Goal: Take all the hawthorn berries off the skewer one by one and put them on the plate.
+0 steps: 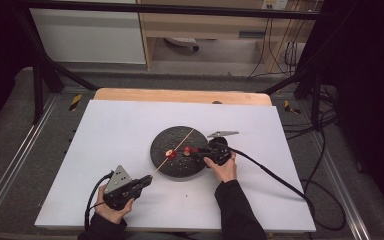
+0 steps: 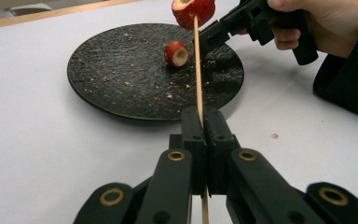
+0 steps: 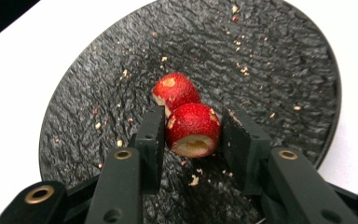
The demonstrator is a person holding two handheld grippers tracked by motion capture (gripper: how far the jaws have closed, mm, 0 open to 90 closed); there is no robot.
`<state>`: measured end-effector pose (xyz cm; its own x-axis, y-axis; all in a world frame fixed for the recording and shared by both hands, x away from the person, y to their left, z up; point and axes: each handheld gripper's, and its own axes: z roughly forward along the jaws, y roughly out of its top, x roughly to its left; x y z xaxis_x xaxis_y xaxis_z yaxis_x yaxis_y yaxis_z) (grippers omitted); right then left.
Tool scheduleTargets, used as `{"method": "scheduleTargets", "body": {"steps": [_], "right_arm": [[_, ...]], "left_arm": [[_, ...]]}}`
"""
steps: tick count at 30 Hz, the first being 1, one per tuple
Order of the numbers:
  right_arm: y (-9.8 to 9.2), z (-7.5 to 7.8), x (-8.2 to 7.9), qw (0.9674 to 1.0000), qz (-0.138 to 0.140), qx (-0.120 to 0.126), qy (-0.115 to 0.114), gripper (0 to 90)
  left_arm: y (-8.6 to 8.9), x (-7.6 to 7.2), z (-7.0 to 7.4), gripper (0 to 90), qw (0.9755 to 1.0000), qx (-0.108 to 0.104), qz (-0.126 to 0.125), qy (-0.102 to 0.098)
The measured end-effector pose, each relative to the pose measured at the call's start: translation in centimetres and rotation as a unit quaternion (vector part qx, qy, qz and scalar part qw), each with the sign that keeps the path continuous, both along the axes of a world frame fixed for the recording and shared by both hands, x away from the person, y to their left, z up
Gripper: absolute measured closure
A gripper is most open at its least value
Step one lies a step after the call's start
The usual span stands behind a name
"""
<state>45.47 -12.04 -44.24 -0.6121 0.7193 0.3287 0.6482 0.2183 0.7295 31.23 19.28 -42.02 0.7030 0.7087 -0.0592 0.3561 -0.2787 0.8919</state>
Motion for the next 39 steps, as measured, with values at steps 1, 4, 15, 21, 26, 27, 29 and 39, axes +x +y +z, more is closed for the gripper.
{"method": "scheduleTargets", "body": {"steps": [1,4,15,21,26,27,29,39], "right_arm": [[0.0,0.0,0.0,1.0,0.001,-0.001,0.0,59.7],[-0.1,0.3,-0.2,1.0,0.005,-0.002,-0.003,54.9],[-0.9,3.6,-2.6,0.998,0.019,0.038,-0.047,30.6],[-1.0,4.4,-3.6,0.9965,0.031,0.055,-0.055,15.1],[-0.4,4.9,-4.4,0.9958,0.041,0.06,-0.056,8.8],[-0.2,4.9,-4.5,0.9955,0.045,0.062,-0.056,8.4],[0.5,4.9,-4.7,0.9948,0.053,0.069,-0.053,8.4],[2.7,4.2,-4.7,0.9923,0.066,0.097,-0.04,14.3]], "left_arm": [[0.0,0.0,0.0,88.0,1.0,0.0,0.0,0.0],[0.0,0.0,0.0,87.9,1.0,0.001,0.0,0.001],[-0.2,0.0,-0.1,87.9,1.0,0.003,-0.001,0.002],[-0.3,0.0,-0.1,88.0,1.0,0.006,-0.002,0.001],[-0.5,0.0,-0.2,87.9,1.0,0.007,-0.002,0.001],[-0.5,0.0,-0.2,88.0,1.0,0.007,-0.003,0.001],[-0.6,0.0,-0.2,87.9,1.0,0.006,-0.003,0.001],[-1.1,-0.1,-0.3,87.9,0.9999,0.007,-0.01,0.0]]}}
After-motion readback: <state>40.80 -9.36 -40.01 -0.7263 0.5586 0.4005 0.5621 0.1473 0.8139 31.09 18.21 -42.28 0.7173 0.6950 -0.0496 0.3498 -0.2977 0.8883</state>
